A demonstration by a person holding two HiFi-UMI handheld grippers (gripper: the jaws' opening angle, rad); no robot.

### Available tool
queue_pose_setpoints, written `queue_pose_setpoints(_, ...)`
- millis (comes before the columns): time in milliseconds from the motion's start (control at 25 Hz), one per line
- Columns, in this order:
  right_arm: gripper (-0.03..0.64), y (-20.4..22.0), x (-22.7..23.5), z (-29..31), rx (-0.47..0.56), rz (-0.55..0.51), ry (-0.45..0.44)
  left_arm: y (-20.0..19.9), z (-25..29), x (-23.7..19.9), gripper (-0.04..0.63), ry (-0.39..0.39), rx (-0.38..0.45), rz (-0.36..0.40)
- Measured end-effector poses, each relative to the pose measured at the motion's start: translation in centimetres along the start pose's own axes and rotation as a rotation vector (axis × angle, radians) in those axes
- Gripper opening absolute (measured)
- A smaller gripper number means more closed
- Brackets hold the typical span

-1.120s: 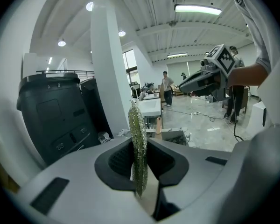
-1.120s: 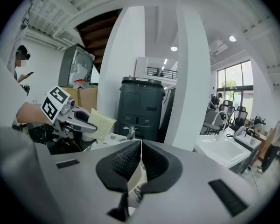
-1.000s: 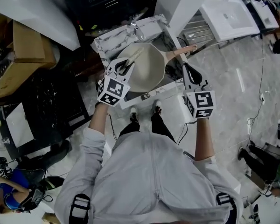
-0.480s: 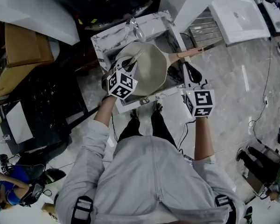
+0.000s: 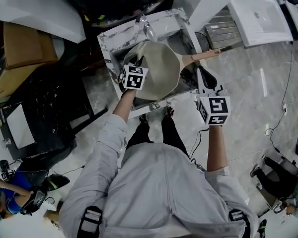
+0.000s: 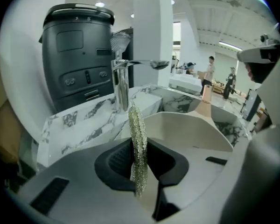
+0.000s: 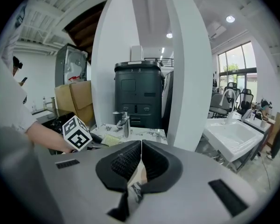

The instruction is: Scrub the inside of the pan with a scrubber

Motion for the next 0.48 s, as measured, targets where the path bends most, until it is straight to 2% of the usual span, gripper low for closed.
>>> queue_pose_setpoints(120, 0.035, 0.3, 0.2, 0.3, -0.004, 0.005, -0.004, 0.5, 1.2, -0.4, 0.064, -0.050, 0.004, -0.066)
queue_pose_setpoints(240, 0.035, 0.6, 0.5, 0.6, -0.011, 0.008, -0.007, 0.5, 2.2, -0.2, 0.064, -0.094, -0.001, -0.066)
queue_pose_setpoints(480, 0.035, 1.1, 1.0, 1.2, -0.026, 0.013, -0.004, 0.4, 4.5, 0.1, 0.064, -0.134, -0.015, -0.077)
Point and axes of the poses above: the fingertips, and each gripper's own axes: z forward along the fingers, x to its right, y out of its underside, the point moved 9 cm from there along -z, backward along the fingers, and after that the axes turned 14 degrees about -x, right-handed, at the moved point
